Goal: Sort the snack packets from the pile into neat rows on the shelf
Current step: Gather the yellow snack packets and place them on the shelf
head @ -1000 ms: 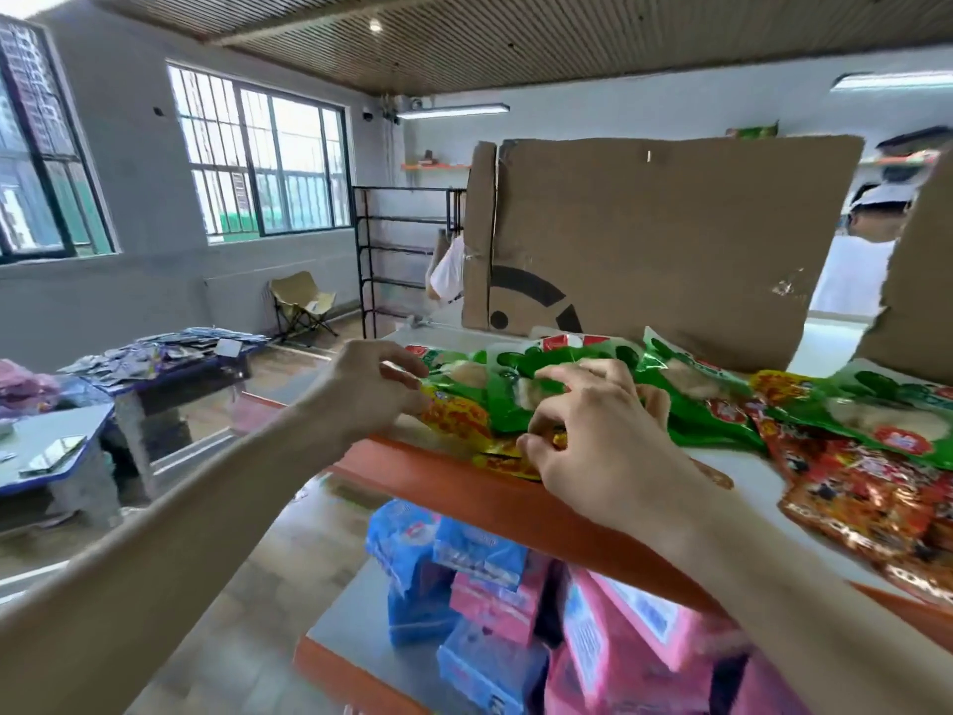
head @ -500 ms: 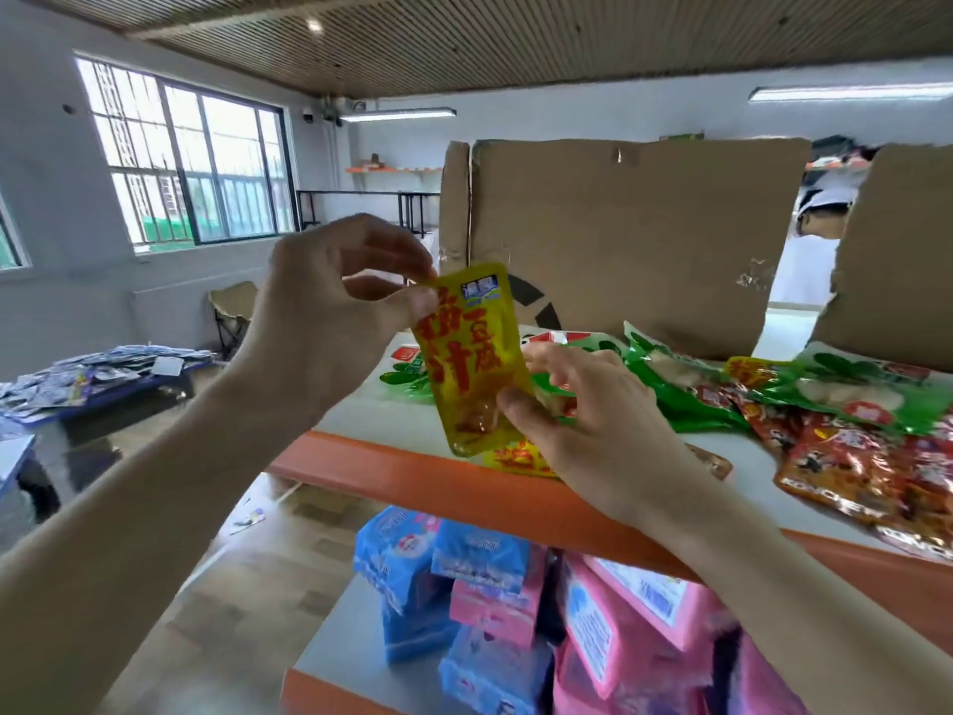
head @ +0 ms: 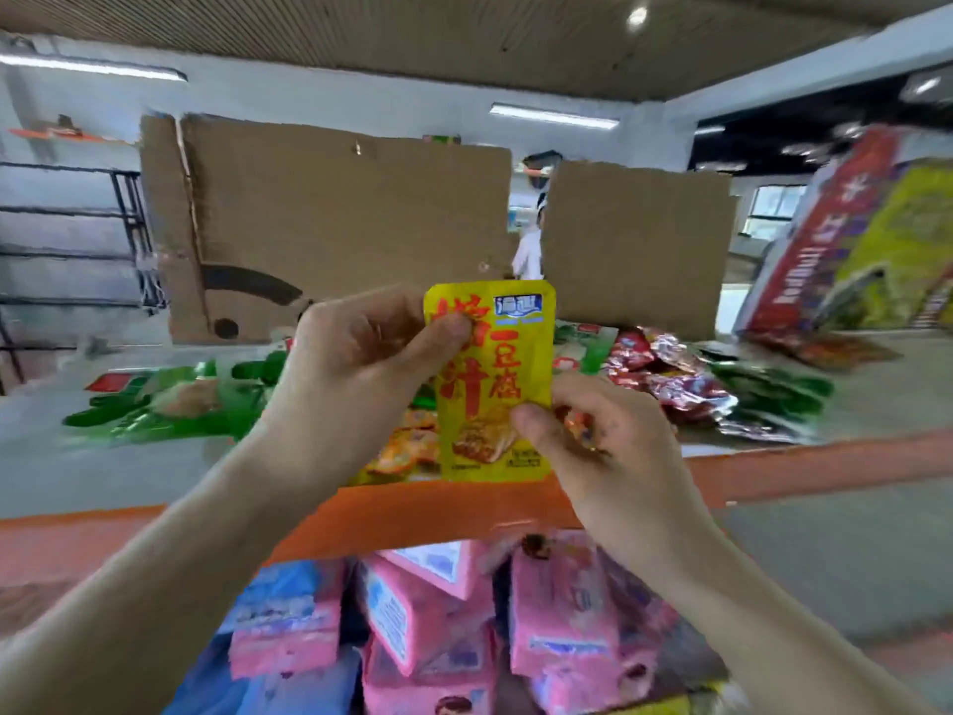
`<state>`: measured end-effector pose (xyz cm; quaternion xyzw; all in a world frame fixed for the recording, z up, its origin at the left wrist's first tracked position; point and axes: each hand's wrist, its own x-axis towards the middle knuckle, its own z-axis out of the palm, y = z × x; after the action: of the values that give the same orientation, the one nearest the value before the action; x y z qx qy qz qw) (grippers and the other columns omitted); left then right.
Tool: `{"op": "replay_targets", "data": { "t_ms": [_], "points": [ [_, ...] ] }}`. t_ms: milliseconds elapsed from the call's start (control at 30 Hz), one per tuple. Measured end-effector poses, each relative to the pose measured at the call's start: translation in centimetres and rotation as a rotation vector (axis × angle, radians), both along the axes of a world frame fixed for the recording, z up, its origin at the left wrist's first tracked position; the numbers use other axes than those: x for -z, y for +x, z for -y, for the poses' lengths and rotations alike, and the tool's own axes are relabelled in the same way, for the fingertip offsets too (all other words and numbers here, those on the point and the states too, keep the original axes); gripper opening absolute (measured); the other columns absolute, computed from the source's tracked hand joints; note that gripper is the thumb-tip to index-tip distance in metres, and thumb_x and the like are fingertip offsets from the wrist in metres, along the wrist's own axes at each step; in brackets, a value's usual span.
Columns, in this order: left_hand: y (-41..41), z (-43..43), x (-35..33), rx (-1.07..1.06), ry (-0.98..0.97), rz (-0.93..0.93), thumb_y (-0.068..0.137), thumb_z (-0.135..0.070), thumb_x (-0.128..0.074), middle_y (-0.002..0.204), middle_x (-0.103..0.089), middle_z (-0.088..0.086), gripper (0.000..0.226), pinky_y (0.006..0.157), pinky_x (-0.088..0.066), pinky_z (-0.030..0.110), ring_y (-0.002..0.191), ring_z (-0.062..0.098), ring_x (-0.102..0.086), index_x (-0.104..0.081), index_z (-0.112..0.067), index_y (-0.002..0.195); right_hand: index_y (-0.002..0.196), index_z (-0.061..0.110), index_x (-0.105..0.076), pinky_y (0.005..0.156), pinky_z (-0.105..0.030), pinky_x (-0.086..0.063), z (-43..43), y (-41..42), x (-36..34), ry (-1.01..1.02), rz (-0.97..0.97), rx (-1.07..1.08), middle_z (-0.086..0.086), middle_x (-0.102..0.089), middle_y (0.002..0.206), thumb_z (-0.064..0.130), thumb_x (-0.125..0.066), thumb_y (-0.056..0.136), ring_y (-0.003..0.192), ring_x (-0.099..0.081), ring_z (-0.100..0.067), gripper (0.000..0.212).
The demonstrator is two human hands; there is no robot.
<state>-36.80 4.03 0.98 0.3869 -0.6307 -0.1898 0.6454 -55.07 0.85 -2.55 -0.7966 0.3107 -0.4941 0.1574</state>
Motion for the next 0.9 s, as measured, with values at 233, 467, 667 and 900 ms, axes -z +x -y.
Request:
{"op": "replay_targets", "data": {
  "t_ms": [233,467,667,900],
  "points": [
    [-9.2,2.6,0.3,0.109,-0.023,0.051,0.087,-0.019,-0.070,0.058,-0.063,-0.002,0.021,0.050,-0.042,0.023,0.055,0.009,-0.051,-0.067,-0.002,0.074,0.085,0.020,-0.069,0.069,-0.031,-0.044,-1.2,-9.4,0.4,0.102,0.085,0.048,0.007,-0.065,0.080,0.047,-0.054,0.090,0.076,-0.058,-0.008,0.032],
    [-21.6,3.0,0.7,0.248,0.026,0.183,0.082,-0.028,-0.066,0.075,-0.075,0.004,0.010,0.064,-0.055,0.042,0.066,0.017,-0.066,-0.073,-0.020,0.084,0.083,0.008,-0.070,0.055,-0.024,-0.040,-1.3,-20.6,-2.4,0.069,0.244,0.145,0.007,-0.056,0.060,0.031,-0.059,0.085,0.058,-0.045,0.000,0.025],
    [-32.4,3.7,0.9,0.432,0.121,0.166,0.083,-0.026,-0.069,0.077,-0.074,0.010,0.015,0.061,-0.048,0.030,0.066,0.015,-0.060,-0.075,-0.012,0.081,0.073,0.019,-0.066,0.046,-0.010,-0.031,-1.3,-31.3,-2.1,0.122,0.264,0.339,0.021,-0.049,0.044,0.017,-0.065,0.092,0.045,-0.046,0.002,0.020],
    [-41.9,5.3,1.8,0.356,0.104,0.059,0.088,-0.008,-0.070,0.072,-0.070,0.013,0.017,0.067,-0.048,0.033,0.068,0.015,-0.060,-0.074,-0.013,0.073,0.094,0.016,-0.074,0.084,-0.032,-0.047,-2.8,-41.9,1.7,0.364,0.253,0.268,0.001,-0.073,0.089,0.039,-0.065,0.091,0.086,-0.064,-0.014,0.025]
  ]
}}
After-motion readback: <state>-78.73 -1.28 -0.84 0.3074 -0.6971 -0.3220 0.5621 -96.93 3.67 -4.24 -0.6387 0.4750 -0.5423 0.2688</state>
